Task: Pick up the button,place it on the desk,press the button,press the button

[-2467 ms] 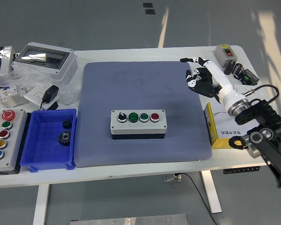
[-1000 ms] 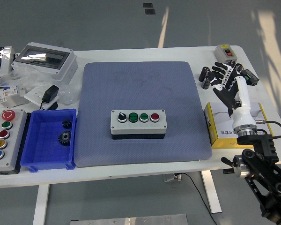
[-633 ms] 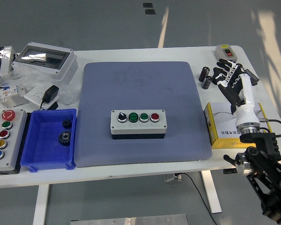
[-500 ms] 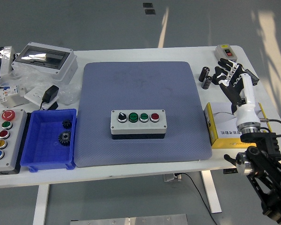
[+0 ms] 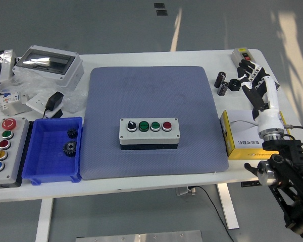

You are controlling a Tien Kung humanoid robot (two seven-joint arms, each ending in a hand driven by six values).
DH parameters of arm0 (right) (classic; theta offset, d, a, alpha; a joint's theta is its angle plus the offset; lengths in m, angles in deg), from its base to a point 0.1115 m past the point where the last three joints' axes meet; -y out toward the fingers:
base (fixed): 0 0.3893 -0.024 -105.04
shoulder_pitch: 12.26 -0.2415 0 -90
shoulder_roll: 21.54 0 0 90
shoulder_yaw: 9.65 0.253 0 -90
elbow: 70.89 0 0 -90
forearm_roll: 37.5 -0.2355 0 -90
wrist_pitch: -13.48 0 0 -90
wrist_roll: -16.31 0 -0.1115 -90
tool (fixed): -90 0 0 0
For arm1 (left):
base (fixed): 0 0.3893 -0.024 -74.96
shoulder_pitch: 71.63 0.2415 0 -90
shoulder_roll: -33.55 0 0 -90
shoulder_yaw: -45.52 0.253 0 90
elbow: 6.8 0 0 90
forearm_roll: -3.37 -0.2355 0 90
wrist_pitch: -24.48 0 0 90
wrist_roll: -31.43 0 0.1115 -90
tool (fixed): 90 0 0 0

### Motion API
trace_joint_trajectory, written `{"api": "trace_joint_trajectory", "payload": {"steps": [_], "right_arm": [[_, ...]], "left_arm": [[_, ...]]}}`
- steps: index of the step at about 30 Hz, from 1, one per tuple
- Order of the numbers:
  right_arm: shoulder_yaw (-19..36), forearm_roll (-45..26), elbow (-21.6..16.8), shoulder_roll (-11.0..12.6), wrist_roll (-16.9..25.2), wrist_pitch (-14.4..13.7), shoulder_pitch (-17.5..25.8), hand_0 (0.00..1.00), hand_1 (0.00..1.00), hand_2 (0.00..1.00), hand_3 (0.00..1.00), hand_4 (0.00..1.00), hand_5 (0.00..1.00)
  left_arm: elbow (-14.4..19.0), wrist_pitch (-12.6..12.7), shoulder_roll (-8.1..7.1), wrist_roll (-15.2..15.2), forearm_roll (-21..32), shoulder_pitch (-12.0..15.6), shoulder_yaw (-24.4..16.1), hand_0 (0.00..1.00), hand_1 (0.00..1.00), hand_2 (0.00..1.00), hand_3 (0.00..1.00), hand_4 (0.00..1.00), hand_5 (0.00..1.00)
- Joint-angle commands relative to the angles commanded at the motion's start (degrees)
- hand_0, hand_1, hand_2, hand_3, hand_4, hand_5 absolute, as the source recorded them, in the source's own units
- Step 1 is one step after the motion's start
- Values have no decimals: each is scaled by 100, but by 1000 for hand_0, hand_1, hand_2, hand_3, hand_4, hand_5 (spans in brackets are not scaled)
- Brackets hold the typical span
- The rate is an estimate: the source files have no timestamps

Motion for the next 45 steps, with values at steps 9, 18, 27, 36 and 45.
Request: {"api": "trace_joint_trajectory", "payload": {"steps": [9,18,27,36,45], "right_arm": [[61,-24,-68,58,-29,41,-23,811,829,792,748,765,482],[130,39,-113,94,-81,50,-27,813,831,796,760,764,489],[386,195,-197,97,-215,70,-40,817,834,797,766,765,491],[260,592,-223,210,-539,110,-374,824,841,805,793,771,479],[169,806,-206,98,-743,52,-511,824,850,819,808,782,459]], "left_arm": [[0,20,41,-6,52,10,6,627,592,556,605,607,192],[0,43,74,8,155,44,49,628,594,558,607,607,191],[0,35,85,9,133,-59,59,629,594,558,606,608,191],[0,5,158,-14,-57,-123,-10,629,595,558,609,608,190],[0,-2,203,-21,-151,-138,-63,629,595,558,608,607,189]]}}
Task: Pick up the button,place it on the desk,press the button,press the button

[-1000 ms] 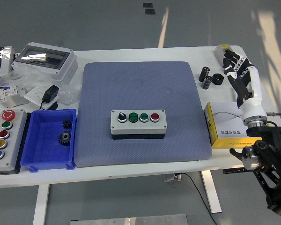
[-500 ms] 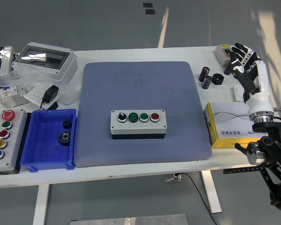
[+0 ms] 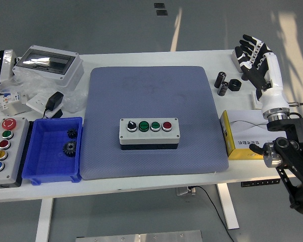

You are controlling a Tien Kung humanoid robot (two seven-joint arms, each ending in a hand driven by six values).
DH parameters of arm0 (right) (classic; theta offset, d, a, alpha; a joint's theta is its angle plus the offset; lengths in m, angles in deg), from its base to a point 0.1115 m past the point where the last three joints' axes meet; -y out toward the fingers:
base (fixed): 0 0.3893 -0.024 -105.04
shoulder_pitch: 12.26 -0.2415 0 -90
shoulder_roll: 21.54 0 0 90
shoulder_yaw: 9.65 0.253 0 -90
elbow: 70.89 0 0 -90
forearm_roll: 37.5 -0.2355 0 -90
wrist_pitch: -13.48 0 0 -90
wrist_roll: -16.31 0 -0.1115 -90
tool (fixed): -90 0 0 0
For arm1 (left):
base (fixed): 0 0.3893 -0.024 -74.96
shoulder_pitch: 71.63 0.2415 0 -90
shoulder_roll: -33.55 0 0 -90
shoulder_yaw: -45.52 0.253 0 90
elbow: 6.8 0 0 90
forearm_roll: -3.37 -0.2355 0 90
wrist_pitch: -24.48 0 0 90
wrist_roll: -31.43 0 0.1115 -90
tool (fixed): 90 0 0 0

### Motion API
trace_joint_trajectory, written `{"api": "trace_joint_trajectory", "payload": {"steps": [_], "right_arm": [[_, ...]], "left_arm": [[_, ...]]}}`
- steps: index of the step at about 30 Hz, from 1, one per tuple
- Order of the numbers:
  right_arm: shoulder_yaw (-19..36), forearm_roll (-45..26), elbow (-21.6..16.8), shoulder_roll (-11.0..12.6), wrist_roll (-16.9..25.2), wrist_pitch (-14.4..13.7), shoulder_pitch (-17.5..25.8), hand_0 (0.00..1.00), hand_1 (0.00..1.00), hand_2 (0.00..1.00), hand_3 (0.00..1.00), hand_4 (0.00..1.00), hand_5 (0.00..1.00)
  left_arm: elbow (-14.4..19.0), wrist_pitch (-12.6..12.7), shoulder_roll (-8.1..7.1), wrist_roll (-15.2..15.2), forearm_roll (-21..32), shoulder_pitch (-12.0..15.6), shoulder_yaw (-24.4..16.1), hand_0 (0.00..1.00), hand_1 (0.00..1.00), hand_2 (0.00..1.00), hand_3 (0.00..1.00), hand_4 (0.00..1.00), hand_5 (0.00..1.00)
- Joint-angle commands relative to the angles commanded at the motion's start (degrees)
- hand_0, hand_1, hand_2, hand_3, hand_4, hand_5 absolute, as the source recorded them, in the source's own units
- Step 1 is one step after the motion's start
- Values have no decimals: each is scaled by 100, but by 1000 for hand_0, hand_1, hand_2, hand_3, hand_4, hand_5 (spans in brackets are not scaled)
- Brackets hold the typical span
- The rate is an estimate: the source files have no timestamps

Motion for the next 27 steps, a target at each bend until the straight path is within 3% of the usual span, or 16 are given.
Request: {"api": "trace_joint_trajectory", "payload": {"steps": [7,8,27], "right_arm": [[-82,39,-2,-23,-77,-46,-10,840,869,844,841,801,425],[-83,33,2,-23,-79,-49,-5,870,905,873,883,820,417],[-124,-24,16,-73,-59,-59,79,868,907,878,901,796,434]], "left_arm": [[0,1,42,14,-54,-8,-51,629,594,558,610,608,186],[0,2,43,15,-60,-9,-57,629,593,558,610,607,184],[0,33,81,11,-124,-24,-131,629,592,558,611,607,181]]}}
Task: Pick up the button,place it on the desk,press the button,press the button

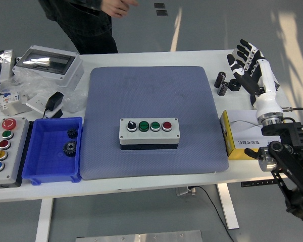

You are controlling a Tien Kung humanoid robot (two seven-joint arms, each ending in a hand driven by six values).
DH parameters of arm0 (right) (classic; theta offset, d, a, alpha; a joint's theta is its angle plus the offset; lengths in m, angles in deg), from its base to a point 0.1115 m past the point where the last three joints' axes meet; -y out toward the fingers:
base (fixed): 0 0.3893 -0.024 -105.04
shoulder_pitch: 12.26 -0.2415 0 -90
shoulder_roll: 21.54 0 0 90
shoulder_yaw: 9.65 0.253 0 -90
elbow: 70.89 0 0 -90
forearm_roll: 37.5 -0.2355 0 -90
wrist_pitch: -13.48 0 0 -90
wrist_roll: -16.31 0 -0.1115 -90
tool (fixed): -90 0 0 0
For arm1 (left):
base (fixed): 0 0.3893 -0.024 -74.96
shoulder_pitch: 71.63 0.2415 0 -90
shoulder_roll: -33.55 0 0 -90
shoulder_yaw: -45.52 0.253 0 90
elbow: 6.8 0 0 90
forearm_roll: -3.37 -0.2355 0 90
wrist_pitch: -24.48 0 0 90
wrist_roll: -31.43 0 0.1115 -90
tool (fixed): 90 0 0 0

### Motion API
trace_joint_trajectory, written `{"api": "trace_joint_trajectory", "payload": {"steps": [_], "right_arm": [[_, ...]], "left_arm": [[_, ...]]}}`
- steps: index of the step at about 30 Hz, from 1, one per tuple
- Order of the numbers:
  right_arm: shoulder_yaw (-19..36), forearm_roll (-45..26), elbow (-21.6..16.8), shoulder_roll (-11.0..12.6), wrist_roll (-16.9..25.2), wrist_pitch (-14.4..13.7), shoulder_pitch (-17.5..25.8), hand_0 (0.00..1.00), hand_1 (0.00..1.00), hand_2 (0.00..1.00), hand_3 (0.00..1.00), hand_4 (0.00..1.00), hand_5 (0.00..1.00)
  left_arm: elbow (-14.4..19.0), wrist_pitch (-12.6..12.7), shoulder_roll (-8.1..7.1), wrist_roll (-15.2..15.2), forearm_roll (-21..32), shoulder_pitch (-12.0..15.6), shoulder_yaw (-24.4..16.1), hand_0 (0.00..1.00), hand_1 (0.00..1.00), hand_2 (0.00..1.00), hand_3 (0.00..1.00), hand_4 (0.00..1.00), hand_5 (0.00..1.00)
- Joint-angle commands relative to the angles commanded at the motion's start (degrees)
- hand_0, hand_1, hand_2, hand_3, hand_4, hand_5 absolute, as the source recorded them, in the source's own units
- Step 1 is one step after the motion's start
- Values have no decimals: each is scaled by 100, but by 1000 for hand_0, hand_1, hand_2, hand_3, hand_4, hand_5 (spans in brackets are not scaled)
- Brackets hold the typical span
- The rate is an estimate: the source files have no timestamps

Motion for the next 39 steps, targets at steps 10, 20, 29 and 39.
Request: {"api": "trace_joint_trajectory", "payload": {"steps": [10,20,29,39], "right_arm": [[37,-7,-6,3,18,-14,39,867,907,876,901,801,440],[74,-44,2,2,50,-41,100,867,905,874,901,826,412],[24,-46,-35,32,28,-90,148,866,904,872,900,829,416],[-384,1622,-614,607,-1408,-127,-159,862,902,871,899,831,418]], "left_arm": [[0,15,17,-5,-12,6,-21,629,592,557,613,607,181],[0,26,26,-33,-33,17,-35,629,592,557,616,607,182],[0,39,-11,-36,-84,8,-63,628,591,556,617,605,184],[0,51,13,-32,-46,49,-55,628,591,556,618,605,185]]}}
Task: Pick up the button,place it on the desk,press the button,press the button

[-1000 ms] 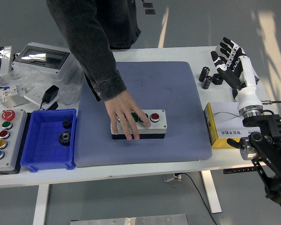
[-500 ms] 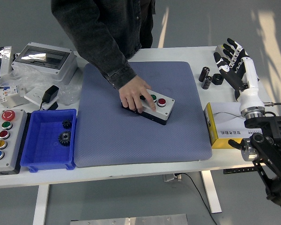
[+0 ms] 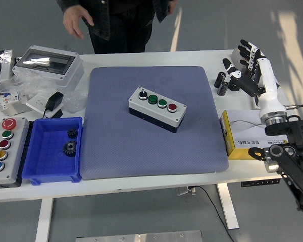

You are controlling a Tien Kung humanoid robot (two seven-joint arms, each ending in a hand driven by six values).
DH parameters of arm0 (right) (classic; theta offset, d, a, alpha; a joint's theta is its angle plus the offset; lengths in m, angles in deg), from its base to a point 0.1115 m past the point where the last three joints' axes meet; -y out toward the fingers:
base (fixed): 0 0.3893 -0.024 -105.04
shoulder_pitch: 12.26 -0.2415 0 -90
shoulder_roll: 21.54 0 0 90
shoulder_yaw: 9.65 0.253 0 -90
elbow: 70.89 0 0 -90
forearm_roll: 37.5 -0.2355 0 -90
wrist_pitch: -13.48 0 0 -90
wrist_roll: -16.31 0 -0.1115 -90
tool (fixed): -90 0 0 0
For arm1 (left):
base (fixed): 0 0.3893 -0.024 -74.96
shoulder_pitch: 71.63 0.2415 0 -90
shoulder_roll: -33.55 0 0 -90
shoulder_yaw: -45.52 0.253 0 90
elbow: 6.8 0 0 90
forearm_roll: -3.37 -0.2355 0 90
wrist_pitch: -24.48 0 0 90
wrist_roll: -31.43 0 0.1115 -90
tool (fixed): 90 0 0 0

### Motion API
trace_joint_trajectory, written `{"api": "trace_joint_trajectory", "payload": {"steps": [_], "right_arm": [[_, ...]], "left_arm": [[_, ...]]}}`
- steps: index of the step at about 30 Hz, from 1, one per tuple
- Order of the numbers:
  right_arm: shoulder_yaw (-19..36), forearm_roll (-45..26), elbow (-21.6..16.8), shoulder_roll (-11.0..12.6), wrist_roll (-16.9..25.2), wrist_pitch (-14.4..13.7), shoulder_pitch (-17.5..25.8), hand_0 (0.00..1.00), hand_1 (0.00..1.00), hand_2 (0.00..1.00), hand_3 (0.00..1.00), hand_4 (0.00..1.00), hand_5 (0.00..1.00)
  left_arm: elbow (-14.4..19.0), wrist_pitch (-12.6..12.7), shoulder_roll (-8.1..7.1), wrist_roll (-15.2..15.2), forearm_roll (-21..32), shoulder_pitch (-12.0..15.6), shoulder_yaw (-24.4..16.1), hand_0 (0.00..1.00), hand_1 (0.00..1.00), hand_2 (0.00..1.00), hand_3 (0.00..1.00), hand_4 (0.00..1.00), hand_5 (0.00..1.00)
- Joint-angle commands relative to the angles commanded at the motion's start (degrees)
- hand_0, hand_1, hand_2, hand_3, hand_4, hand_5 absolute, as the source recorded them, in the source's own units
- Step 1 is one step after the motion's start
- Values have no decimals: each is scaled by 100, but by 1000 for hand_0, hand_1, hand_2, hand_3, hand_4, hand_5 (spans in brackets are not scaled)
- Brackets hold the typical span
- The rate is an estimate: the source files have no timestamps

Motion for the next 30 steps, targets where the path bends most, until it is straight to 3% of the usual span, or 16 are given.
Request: {"api": "trace_joint_trajectory", "payload": {"steps": [4,7,8,13,14,17,20,27,30], "right_arm": [[-342,876,-164,419,-864,652,-376,859,899,867,898,834,418],[-572,1439,-254,583,-1422,1182,-643,859,899,867,898,834,418],[-635,1582,-275,598,-1568,1327,-715,862,903,895,940,827,386],[-956,2225,-336,428,-2224,1998,-1037,862,903,895,940,827,386],[-997,2264,-340,380,-2271,2043,-1070,942,998,998,998,871,382],[-1175,2282,-321,132,-2340,2033,-1171,942,998,998,998,871,382],[-1345,2179,-234,-79,-2284,1841,-1220,945,985,987,998,850,370],[-1723,1651,120,-393,-2015,1113,-1307,923,961,959,987,847,375],[-1852,1462,268,-452,-2000,922,-1388,923,961,959,987,847,375]], "left_arm": [[0,13,-19,0,30,2,1,627,592,556,620,605,186],[0,16,-28,2,55,5,14,627,592,556,620,605,186],[0,15,-27,1,59,6,18,628,592,556,620,605,186],[0,12,-18,-11,40,15,6,628,592,556,620,605,186],[0,12,-19,-11,36,16,2,627,592,556,621,605,187],[0,13,-22,-10,9,16,-23,627,592,556,621,605,187],[0,11,-16,-5,-12,8,-39,627,592,556,621,606,187],[0,3,-3,0,-2,-1,-34,628,592,556,622,606,186],[0,5,-12,-1,14,1,-28,628,592,556,622,606,186]]}}
